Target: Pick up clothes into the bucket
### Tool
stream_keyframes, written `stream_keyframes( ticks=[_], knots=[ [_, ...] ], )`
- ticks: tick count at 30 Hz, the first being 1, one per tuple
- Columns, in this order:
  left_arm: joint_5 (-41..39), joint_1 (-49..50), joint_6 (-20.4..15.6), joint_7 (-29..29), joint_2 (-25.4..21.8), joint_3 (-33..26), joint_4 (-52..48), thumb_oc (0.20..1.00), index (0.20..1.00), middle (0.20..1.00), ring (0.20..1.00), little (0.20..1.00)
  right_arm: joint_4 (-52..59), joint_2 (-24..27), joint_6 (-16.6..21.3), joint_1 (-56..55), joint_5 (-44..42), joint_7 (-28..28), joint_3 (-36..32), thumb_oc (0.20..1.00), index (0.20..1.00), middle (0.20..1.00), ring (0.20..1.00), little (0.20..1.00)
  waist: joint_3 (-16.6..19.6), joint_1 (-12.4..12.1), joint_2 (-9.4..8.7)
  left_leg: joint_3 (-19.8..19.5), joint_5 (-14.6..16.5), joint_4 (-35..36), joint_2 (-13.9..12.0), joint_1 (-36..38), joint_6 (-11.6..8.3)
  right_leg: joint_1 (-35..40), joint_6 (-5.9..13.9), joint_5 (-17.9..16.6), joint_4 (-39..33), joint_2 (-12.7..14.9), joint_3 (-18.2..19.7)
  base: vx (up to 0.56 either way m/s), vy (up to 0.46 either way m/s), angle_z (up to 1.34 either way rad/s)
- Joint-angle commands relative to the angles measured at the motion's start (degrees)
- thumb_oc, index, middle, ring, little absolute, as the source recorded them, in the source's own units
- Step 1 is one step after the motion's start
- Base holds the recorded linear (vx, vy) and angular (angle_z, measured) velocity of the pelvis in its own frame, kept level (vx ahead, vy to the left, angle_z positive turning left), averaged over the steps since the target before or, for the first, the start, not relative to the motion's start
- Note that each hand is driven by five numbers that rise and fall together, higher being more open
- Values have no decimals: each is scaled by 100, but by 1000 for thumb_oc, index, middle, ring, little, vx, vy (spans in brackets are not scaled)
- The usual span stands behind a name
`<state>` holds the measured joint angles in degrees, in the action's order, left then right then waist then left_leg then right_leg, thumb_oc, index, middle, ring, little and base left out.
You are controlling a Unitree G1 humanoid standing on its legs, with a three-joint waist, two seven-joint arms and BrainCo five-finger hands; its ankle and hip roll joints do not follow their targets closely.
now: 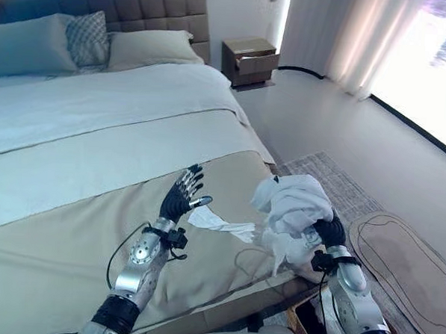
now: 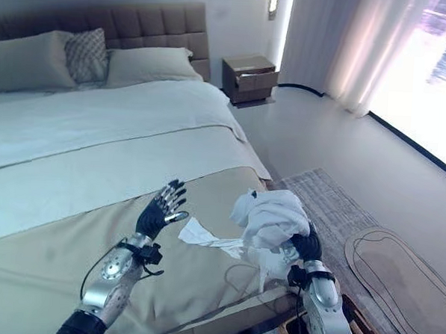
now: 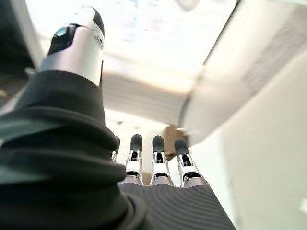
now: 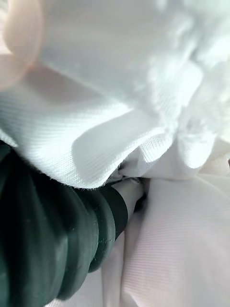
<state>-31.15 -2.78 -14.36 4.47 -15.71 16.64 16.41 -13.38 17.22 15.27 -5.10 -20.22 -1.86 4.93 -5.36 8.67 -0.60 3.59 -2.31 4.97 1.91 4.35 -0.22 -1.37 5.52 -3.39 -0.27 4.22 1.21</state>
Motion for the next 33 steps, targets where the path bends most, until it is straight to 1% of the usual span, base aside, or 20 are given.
stream_keyframes(
  ticks=[1,2,3,5,7,8,9,10,11,12,13,14,19,22,23,29,30,31,32,33],
  knots=[
    [127,-345,-209,-161,-74,-259,107,1000,1000,1000,1000,1000,780,-95,486,242,-159,-57,-179,200,200,200,200,200,-154,59,-212,190,424,-690,106,-331,351,-531,409,-72,1140,416,-255,-328,52,-69],
    [215,-386,-229,-188,-110,-291,73,1000,1000,1000,1000,1000,796,-93,484,239,-167,-58,-194,200,200,200,200,200,-227,0,-156,301,399,-772,-2,-417,349,-533,325,123,1499,508,-599,-200,22,-58],
    [216,-386,-229,-188,-110,-291,73,1000,1000,1000,1000,1000,796,-93,484,239,-167,-58,-194,200,200,200,200,200,-228,1,-158,300,400,-776,0,-418,349,-535,325,128,1507,511,-599,-183,25,-62],
    [70,-503,-260,-170,-107,-316,26,1000,1000,1000,1000,1000,809,-97,495,263,-187,-93,-237,200,200,200,200,200,-190,-157,-70,578,358,-923,-208,-639,334,-260,140,395,1978,866,-1284,-214,-15,-46],
    [-29,-535,-279,-176,-103,-327,-3,1000,1000,1000,1000,1000,795,-83,499,318,-155,-155,-238,200,200,200,200,200,-125,-301,-81,770,402,-1069,-284,-777,337,9,133,383,2014,1183,-1495,-150,-52,-63],
    [-29,-535,-279,-176,-103,-327,-3,1000,1000,1000,1000,1000,795,-83,499,318,-155,-155,-238,200,200,200,200,200,-126,-304,-81,772,404,-1071,-284,-776,337,10,133,382,2013,1183,-1493,-141,-115,-101],
    [-135,-509,-291,-208,-114,-370,-4,1000,1000,1000,1000,1000,781,-97,481,428,-110,-237,-155,200,200,200,200,200,-47,-506,-144,1038,451,-1222,-363,-906,327,349,240,150,1783,1649,-1815,-131,-140,-87],
    [-157,-487,-289,-217,-120,-387,5,1000,1000,1000,1000,1000,787,-102,471,469,-109,-244,-111,200,200,200,200,200,36,-576,-179,1162,446,-1260,-383,-990,319,459,301,-44,1551,1806,-1953,-128,-140,-103],
    [-157,-484,-289,-217,-121,-386,5,1000,1000,1000,1000,1000,787,-103,471,466,-109,-244,-110,200,200,200,200,200,28,-580,-183,1165,465,-1272,-382,-978,318,470,307,-35,1559,1811,-1947,-86,-185,-114],
    [-203,-419,-286,-233,-147,-442,33,1000,1000,1000,1000,1000,832,-95,427,504,-118,-228,-49,200,200,200,200,200,139,-655,-289,1405,530,-1405,-441,-1082,286,573,478,-412,1169,2052,-2169,-56,-136,-102],
    [-203,-419,-286,-233,-147,-442,33,1000,1000,1000,1000,1000,833,-96,427,504,-118,-228,-49,200,200,200,200,200,142,-657,-289,1406,529,-1405,-442,-1085,286,572,477,-418,1163,2049,-2168,-103,-303,-102],
    [-252,-364,-292,-226,-168,-507,21,1000,1000,1000,1000,1000,930,-62,393,470,-97,-197,-44,200,200,200,200,200,212,-643,-359,1546,565,-1554,-565,-1177,201,581,627,-650,752,2132,-2211,-68,-262,-84],
    [-378,-265,-326,-129,-200,-576,-94,1000,1000,1000,1000,1000,906,5,343,496,-61,-239,-170,200,200,200,200,200,159,-592,-423,1637,594,-1923,-951,-1279,6,432,801,-908,286,2131,-2127,-52,-255,-60],
    [-424,-223,-299,-16,-232,-593,-228,1000,1000,1000,1000,1000,822,47,313,547,27,-331,-260,200,200,200,200,200,126,-645,-465,1591,493,-2079,-1219,-1415,-137,567,765,-450,163,1893,-2244,-55,-258,-28],
    [-457,-190,-287,31,-203,-569,-250,1000,1000,1000,1000,1000,726,45,313,561,48,-362,-286,200,200,200,200,200,96,-663,-439,1497,408,-2106,-1341,-1460,-214,627,692,-243,136,1746,-2284,-24,-270,-7],
    [-1009,233,-122,469,-164,-533,-718,1000,1000,1000,1000,1000,168,324,239,734,512,-558,-258,200,200,200,200,200,-119,-750,-226,901,-71,-1935,-1831,-1620,-519,720,307,363,74,931,-2171,-19,-233,20],
    [-1078,313,-114,534,-195,-534,-819,1000,1000,1000,1000,1000,79,350,252,809,512,-612,-242,200,200,200,200,200,-187,-787,-205,701,-46,-2049,-1854,-1677,-539,726,261,419,74,864,-2116,-57,-171,15],
    [-1100,405,-124,607,-234,-531,-944,1000,1000,1000,1000,1000,-98,376,274,982,456,-640,-226,200,200,200,200,200,-350,-910,-202,121,57,-2347,-1657,-1800,-560,710,208,433,78,840,-1997,-79,-121,10],
    [-1091,465,-164,655,-252,-526,-1019,1000,1000,1000,1000,1000,-270,439,292,1129,408,-679,-228,200,200,200,200,200,-503,-999,-199,-423,168,-2584,-1282,-1957,-598,711,191,399,81,861,-1949,-85,-112,1],
    [-1098,486,-181,682,-261,-530,-1028,1000,1000,1000,1000,1000,-388,445,313,1193,327,-703,-255,200,200,200,200,200,-569,-1007,-237,-538,231,-2684,-1013,-2145,-608,714,179,360,57,909,-1979,-41,-83,2]
  ],
)
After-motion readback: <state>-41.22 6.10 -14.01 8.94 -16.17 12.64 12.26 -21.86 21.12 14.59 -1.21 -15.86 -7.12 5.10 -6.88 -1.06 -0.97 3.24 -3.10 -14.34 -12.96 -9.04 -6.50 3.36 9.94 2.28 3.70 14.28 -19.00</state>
